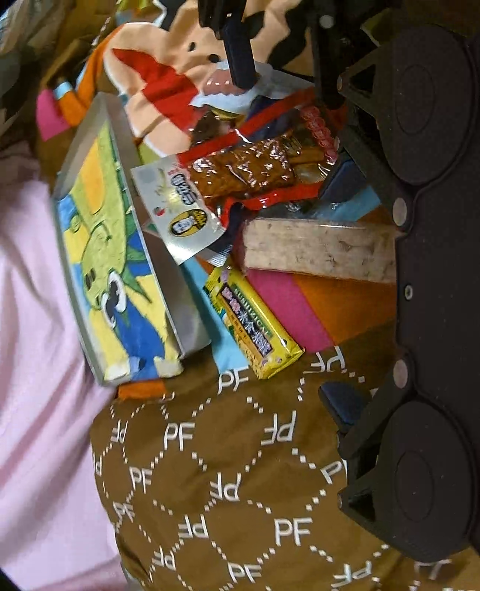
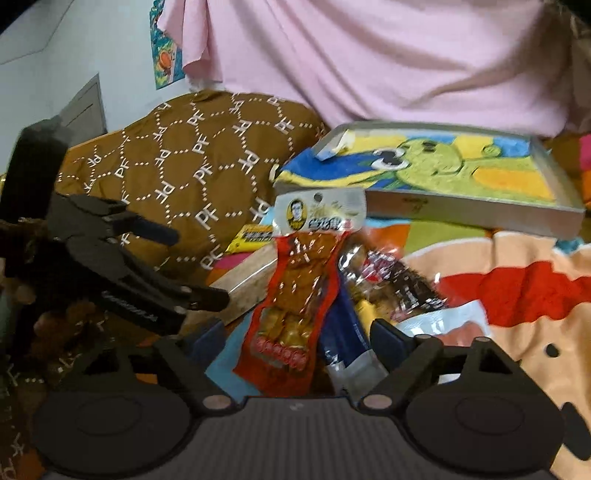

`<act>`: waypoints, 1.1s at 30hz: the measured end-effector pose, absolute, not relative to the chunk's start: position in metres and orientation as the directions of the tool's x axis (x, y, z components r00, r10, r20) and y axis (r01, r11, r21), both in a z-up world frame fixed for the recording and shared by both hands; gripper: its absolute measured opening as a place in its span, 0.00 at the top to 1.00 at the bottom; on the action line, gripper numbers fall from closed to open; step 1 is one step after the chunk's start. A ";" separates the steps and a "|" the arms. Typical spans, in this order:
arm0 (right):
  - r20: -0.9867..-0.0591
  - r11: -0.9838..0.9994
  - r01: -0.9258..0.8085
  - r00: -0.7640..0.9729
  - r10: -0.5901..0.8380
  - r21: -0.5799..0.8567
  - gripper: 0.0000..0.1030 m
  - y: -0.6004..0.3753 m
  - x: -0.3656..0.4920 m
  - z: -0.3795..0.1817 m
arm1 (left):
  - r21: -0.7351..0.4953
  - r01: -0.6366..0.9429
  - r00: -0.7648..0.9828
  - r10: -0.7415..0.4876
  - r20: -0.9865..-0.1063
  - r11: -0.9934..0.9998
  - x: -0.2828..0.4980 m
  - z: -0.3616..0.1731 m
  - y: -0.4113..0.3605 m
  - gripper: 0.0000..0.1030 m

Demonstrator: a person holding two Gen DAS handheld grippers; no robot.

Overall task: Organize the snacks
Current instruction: 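Grasp the pale nougat bar with the left tool while the right grasps the red spicy strip pack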

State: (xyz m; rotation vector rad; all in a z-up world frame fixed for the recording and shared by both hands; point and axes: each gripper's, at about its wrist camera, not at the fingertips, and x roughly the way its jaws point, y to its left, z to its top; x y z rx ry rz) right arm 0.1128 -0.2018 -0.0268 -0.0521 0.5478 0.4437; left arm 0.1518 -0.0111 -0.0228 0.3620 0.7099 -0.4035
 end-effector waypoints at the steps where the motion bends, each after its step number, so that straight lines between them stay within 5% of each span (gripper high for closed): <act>1: -0.519 0.901 -0.426 0.753 0.404 0.084 0.23 -0.203 0.116 -0.028 | 0.183 0.485 0.681 -0.238 -0.693 0.855 0.154 -0.024 -0.012 0.01; 9: -0.523 0.876 -0.421 0.705 0.479 0.235 0.59 -0.217 0.143 -0.036 | 0.136 0.569 0.603 -0.299 -0.740 0.811 0.168 -0.028 -0.013 0.15; 18: -0.490 0.845 -0.455 0.689 0.534 0.280 0.62 -0.215 0.159 -0.039 | 0.055 0.580 0.542 -0.334 -0.771 0.813 0.177 -0.029 -0.012 0.48; 28: -0.480 0.795 -0.475 0.634 0.606 0.377 0.57 -0.216 0.179 -0.047 | 0.018 0.560 0.482 -0.309 -0.820 0.828 0.182 -0.037 -0.017 0.63; 33: -0.509 0.809 -0.475 0.630 0.587 0.345 0.87 -0.209 0.177 -0.052 | 0.040 0.520 0.487 -0.258 -0.834 0.854 0.183 -0.036 -0.020 0.66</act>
